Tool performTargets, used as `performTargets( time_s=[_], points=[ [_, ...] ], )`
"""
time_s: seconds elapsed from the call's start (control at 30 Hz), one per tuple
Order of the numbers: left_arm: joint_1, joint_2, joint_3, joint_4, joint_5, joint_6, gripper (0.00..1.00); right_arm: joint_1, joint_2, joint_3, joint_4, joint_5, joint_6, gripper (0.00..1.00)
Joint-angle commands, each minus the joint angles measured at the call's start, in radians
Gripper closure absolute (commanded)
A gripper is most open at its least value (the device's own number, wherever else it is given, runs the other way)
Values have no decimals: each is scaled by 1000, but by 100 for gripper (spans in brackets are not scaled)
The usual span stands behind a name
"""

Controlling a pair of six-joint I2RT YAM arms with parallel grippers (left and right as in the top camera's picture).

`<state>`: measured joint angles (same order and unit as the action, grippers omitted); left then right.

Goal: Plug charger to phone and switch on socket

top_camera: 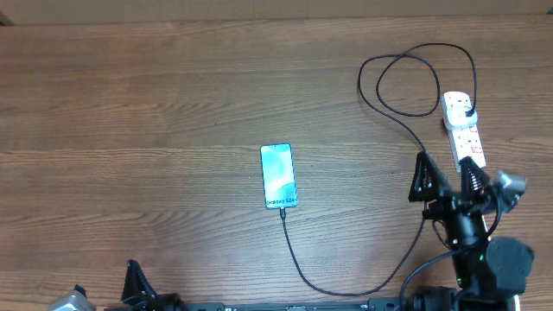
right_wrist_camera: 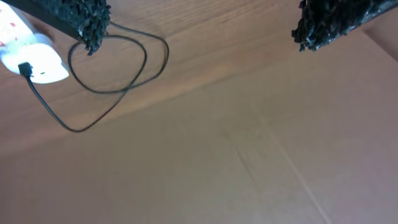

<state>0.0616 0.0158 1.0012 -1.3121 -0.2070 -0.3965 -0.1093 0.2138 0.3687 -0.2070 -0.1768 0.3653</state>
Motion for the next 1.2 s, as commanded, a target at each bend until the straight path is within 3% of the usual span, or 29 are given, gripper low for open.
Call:
performTargets(
  time_s=[0.0, 0.53, 1.17],
  points=[
    [7, -11, 3, 3, -10, -11, 0, -12, -86, -90, 62, -32, -8, 0],
    [7, -11, 3, 3, -10, -11, 0, -12, -211, -299, 145, 79, -8, 0],
    [7, -11, 3, 3, -10, -11, 0, -2, -211, -361, 125, 154, -38, 0]
  ],
)
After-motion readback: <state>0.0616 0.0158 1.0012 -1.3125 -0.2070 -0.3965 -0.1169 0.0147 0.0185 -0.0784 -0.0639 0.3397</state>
